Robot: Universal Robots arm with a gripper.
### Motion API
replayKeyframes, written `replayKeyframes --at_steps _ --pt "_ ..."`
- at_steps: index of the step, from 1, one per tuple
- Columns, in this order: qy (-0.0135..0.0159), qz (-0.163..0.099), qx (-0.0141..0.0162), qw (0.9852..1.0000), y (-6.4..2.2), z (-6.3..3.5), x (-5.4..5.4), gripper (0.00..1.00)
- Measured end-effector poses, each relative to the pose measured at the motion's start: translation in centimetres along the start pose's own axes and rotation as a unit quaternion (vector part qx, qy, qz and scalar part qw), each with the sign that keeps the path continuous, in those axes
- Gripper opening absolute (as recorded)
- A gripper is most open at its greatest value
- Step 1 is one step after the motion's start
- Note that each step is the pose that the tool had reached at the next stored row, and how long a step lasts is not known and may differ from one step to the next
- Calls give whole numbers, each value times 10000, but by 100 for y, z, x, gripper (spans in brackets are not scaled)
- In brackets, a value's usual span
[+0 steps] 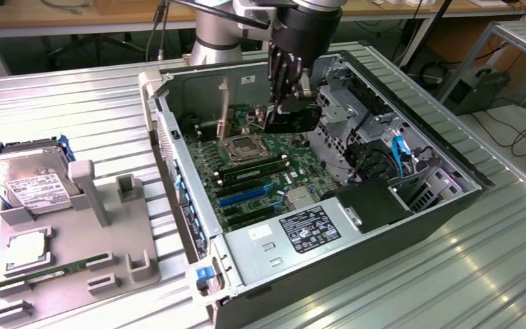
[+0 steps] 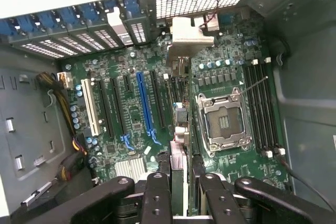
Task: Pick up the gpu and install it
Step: 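Insert the gpu into the slot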
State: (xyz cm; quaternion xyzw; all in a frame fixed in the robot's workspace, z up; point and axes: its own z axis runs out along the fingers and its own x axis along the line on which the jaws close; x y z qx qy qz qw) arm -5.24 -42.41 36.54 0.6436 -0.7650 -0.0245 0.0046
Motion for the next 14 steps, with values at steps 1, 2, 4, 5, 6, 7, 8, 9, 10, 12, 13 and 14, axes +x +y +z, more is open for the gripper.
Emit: replayKeyframes --at_steps 1,2,4,5,6,7,8,9,10,12,13,14 --pt "1 -32 -1 10000 0 0 0 26" --pt "3 -69 -2 10000 0 0 0 26" --pt "6 -140 -3 9999 0 0 0 26" --pt "8 -177 -4 9998 0 0 0 26" --pt "9 -214 -5 9998 0 0 0 26" --pt "11 -257 -6 9997 0 0 0 26" --pt "16 -376 -9 9993 0 0 0 26" --pt "21 -487 -12 9988 0 1 0 26" --pt "25 -575 -14 9983 0 0 0 26" --pt "33 -757 -18 9971 0 1 0 26" --pt "37 -846 -21 9964 0 2 0 26" --pt "41 -940 -23 9956 0 2 0 26"
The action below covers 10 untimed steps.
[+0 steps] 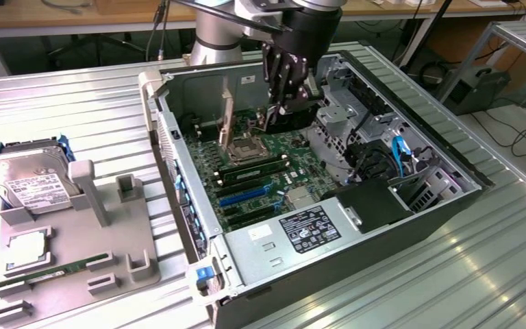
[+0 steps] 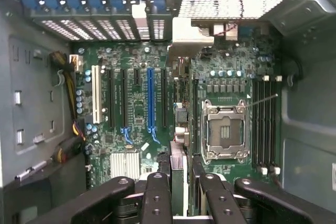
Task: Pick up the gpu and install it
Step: 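Insert the gpu into the slot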
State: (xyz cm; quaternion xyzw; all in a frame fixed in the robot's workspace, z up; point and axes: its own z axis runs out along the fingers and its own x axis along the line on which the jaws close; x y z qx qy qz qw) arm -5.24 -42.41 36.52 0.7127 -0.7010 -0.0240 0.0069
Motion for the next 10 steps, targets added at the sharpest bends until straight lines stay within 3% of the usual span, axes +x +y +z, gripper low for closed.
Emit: replayKeyframes --at_steps 6,7,9,10 --pt "4 -108 -3 9999 0 0 0 26" --pt "-10 -106 -3 9999 -1 0 0 26" --pt "-108 -76 1 9999 -1 0 0 26" --pt "-137 -56 3 9999 0 0 0 26"
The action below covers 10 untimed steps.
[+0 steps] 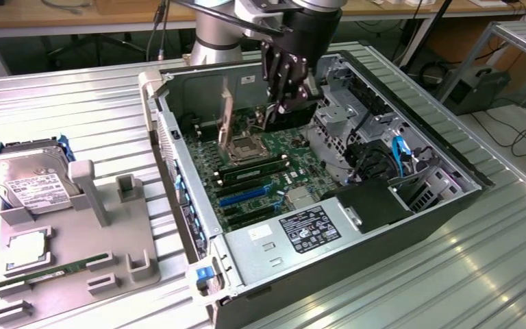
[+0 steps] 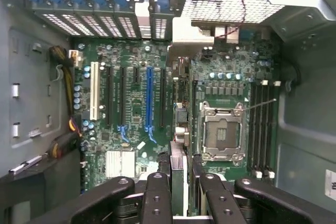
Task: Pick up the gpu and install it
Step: 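Insert the gpu into the slot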
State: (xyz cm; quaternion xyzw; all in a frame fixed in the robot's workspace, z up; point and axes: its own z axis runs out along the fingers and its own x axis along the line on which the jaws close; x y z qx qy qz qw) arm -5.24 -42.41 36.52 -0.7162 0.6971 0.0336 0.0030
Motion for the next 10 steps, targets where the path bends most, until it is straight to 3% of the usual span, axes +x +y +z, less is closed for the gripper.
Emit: replayKeyframes --at_steps 5,6,7,10 --pt "-29 268 14 9996 0 9 1 26" --pt "-97 270 15 9996 2 10 1 26" --pt "-146 268 15 9995 2 10 1 26" --pt "-158 268 15 9995 2 10 1 26"
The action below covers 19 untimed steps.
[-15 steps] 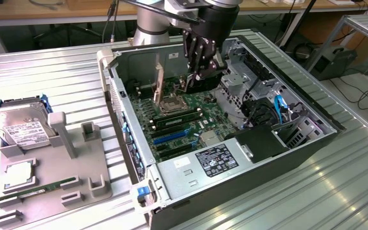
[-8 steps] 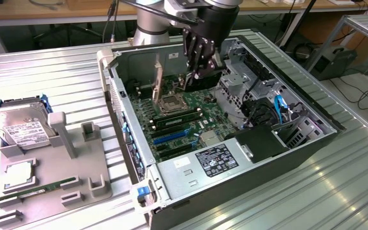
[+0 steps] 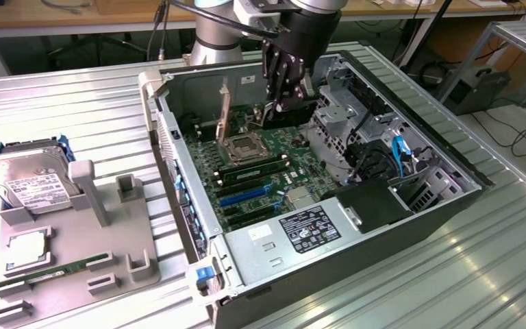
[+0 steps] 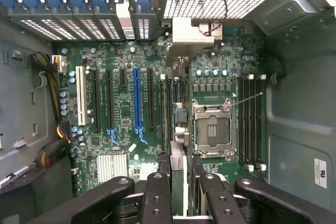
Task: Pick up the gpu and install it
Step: 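Insert the gpu into the slot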
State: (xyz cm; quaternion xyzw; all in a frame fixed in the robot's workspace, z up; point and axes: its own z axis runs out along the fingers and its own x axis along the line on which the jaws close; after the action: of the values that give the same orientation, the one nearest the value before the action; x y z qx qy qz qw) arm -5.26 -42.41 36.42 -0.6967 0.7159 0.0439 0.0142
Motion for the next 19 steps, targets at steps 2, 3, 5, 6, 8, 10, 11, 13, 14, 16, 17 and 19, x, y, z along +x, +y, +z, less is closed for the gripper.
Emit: replayKeyframes --at_steps 2,3,5,6,8,10,11,13,14,16,17,19 --pt "0 0 0 10000 0 0 0 26" --pt "0 -1 0 10000 0 0 0 26" --pt "0 0 0 10000 5 1 1 26" --pt "0 0 0 10000 7 2 1 26" --pt "0 0 0 10000 12 9 3 26" --pt "0 0 0 10000 14 16 5 26" --pt "0 0 0 10000 16 20 6 26" --pt "0 0 0 10000 18 26 8 26" --pt "0 -1 0 10000 19 28 9 26" --pt "0 0 0 10000 21 34 11 26" --pt "0 0 0 10000 21 36 12 26" --pt "0 0 0 10000 23 40 14 26"
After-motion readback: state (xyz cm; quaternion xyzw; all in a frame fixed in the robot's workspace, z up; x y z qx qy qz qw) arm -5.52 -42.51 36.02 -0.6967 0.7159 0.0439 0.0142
